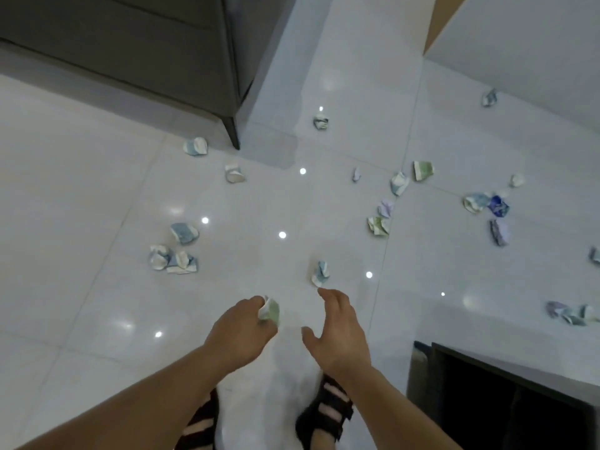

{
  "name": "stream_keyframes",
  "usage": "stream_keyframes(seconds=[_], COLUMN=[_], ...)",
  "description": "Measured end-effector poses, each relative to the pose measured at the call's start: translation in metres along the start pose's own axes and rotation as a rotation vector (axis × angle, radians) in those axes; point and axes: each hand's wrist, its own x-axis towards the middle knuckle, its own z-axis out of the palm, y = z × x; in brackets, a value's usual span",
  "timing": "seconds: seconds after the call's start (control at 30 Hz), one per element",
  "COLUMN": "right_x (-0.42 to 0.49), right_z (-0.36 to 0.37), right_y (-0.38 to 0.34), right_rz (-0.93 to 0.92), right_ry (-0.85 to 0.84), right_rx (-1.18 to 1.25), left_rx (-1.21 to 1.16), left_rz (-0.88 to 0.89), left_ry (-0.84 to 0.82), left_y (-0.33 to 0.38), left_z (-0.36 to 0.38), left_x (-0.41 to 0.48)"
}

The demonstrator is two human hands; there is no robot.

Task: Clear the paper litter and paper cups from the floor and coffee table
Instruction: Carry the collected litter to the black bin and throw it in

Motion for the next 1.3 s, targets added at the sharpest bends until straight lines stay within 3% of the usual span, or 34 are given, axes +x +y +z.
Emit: stream_keyframes(seconds=[0.13, 0.43, 0.57, 0.7, 0.97, 1.3], right_x=[0.061, 0.198, 0.216, 0.2, 0.101, -0.051], right_z=[0.014, 0.108, 0.154, 0.164, 0.062, -0.14], right_y=[0.043, 0.128, 0.14, 0.129, -0.007, -0.261], right_rz=[0.158, 0.217, 0.275, 0.172, -0.227, -0.625], right_ry=[-0.085, -0.138, -0.135, -0.205, -0.345, -0.317], right_rx=[-0.158, -0.318, -0.273, -0.346, -0.625, -0.666], left_rx=[0.055, -0.033, -0.009, 0.027, -0.029, -0.272], left_rz=[-0.096, -0.07, -0.097, -0.155, -0.228, -0.333], left_ry=[0.036, 0.066, 0.036, 0.028, 0.06, 0.365], left_y=[-0.03, -0.077, -0.112, -0.134, -0.096, -0.014], left_z=[0.018, 0.104, 0.119, 0.105, 0.007, -0.182], left_x=[0.036, 0.168, 0.189, 0.173, 0.028, -0.246])
